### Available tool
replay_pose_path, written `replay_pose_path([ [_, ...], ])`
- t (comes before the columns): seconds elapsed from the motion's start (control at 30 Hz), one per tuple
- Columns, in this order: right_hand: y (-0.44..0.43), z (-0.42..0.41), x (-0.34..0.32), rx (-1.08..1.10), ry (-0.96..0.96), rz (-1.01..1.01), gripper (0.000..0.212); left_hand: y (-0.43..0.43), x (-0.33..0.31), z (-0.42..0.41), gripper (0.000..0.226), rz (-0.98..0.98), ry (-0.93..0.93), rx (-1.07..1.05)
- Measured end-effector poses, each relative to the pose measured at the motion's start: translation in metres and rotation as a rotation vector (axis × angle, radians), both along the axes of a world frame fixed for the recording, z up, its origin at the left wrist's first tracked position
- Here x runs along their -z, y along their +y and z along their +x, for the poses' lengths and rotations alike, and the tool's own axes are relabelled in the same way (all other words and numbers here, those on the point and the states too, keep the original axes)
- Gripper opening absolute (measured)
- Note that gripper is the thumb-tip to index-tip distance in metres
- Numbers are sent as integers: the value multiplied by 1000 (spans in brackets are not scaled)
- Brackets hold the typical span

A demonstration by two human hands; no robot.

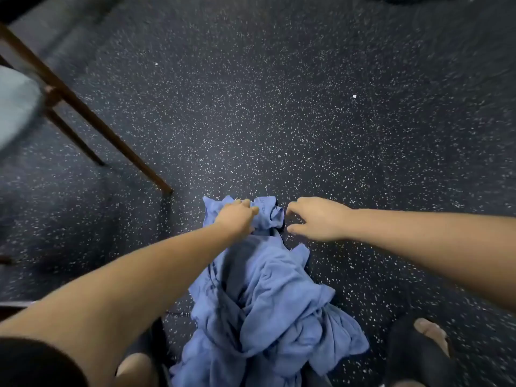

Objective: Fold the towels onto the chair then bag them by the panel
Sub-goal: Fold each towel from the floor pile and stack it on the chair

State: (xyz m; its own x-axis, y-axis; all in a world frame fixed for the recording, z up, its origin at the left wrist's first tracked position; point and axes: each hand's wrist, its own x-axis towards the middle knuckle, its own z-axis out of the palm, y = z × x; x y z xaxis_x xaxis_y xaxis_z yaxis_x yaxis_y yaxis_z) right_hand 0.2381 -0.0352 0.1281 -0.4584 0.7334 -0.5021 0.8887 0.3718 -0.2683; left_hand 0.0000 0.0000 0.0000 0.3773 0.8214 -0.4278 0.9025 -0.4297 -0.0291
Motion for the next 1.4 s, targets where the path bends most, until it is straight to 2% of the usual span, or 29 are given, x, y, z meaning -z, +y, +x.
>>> replay_pose_path([
  [0.13, 10, 9, 4, 60, -30, -4, 46, 1, 5, 9, 45, 57, 96, 61],
  [0.23, 13, 12, 13, 69, -31, -38, 44, 10, 10, 7, 36, 58, 159, 123],
  [0.3, 18, 13, 17, 60, -31, -38, 43, 22, 7, 5, 26, 42, 129, 99],
  [0.47, 47, 10, 9, 125, 95, 14, 49, 67, -49, 4, 15, -43, -256, -140],
  [0.6, 66, 3, -33, 171, 236, 18, 93, 84, -136, 3, 11, -48, -503, -169],
  [0.67, 70, -2, -62, 196, 326, 18, 101, 82, -184, 4, 10, -39, -598, -202],
  [0.77, 71, -14, -109, 278, 478, 49, 88, 73, -250, 7, 14, 15, -766, -259],
  [0.9, 68, -19, -159, 387, 655, 279, 27, 57, -315, 6, 22, 167, -908, -262],
  [0.97, 61, -15, -184, 410, 710, 371, 9, 44, -339, 3, 25, 247, -929, -247],
  [1.13, 35, 4, -245, 457, 774, 518, 13, 13, -399, -6, 23, 419, -978, -206],
  [1.23, 23, 14, -268, 496, 927, 504, 11, -7, -419, -10, 21, 477, -989, -203],
  [1.33, 6, 13, -290, 459, 1088, 419, 8, -28, -429, -4, 16, 465, -940, -158],
  [1.4, -10, 8, -304, 370, 1071, 413, 10, -40, -436, 6, 11, 384, -979, -132],
])
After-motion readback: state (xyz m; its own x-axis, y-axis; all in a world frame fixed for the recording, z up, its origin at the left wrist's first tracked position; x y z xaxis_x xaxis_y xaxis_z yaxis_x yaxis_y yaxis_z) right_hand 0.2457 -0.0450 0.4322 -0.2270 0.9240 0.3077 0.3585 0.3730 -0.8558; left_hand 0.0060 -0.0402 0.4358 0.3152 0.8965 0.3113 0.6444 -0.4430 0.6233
